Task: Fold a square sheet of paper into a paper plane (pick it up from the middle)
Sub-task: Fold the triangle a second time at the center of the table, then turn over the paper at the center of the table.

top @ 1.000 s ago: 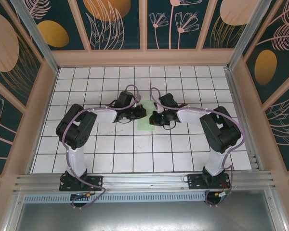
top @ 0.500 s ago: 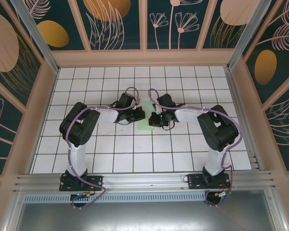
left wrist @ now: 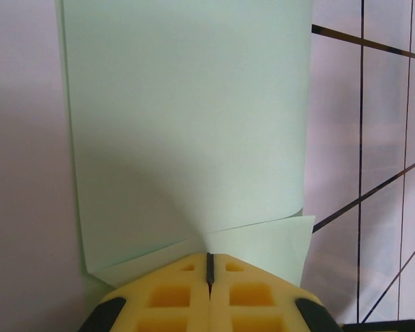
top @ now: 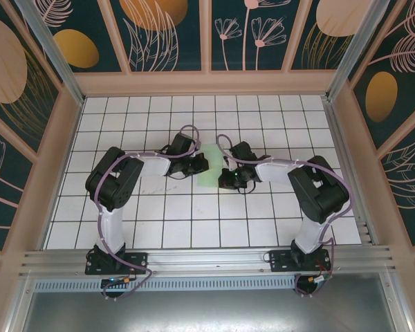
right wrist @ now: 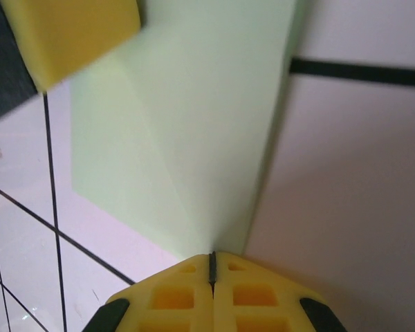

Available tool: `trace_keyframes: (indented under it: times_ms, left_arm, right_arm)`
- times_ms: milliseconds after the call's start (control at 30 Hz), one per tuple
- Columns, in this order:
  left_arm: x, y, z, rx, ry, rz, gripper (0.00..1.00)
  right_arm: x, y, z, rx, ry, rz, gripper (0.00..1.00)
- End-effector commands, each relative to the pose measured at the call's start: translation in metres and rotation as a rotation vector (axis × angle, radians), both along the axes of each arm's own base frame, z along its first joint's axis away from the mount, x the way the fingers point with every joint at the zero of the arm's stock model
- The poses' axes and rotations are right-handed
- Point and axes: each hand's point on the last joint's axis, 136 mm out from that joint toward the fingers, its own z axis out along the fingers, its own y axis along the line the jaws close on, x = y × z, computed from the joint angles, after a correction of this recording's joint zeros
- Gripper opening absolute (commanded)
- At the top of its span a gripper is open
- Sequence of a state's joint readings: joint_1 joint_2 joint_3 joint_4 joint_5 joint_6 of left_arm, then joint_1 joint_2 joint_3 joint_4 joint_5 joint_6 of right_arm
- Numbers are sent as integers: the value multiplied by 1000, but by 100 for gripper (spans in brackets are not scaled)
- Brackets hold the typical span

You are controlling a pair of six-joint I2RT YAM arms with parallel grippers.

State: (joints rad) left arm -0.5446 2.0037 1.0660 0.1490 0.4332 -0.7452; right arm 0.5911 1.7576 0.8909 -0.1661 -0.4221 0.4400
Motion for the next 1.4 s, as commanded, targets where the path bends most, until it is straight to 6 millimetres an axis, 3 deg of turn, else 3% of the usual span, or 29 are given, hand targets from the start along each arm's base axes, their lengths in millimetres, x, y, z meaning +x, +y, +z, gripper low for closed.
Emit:
trace_keyframes:
  times_ms: [0, 167, 333, 467, 700, 733, 1133, 1233, 1367]
  left_arm:
    - [-8, 25, -41, 135, 82, 60, 0]
    - [3, 6, -12, 45, 28, 24, 3]
    - [28, -11, 51, -63, -87, 31, 25]
    - [37, -3, 76, -75, -136, 96, 42]
    - [34, 36, 78, -134, -131, 213, 62]
    - [27, 41, 70, -149, -111, 216, 63]
    - [4, 31, 67, -272, -87, 136, 82]
    - [3, 29, 67, -283, -75, 130, 85]
    - [-1, 27, 58, -295, -13, 136, 83]
  right_arm:
    - [-31, -25, -9, -93, 68, 19, 0]
    - [5, -27, 33, -7, -83, -97, 0]
    - [48, -32, 69, 152, -199, -236, 14]
    - [69, -29, 77, 235, -222, -264, 29]
    - [83, -10, 65, 290, -195, -192, 39]
    - [84, -8, 63, 294, -186, -183, 39]
    - [83, 11, 47, 354, -137, -100, 41]
    - [86, 13, 44, 349, -133, -96, 36]
    - [90, 13, 40, 346, -133, -106, 19]
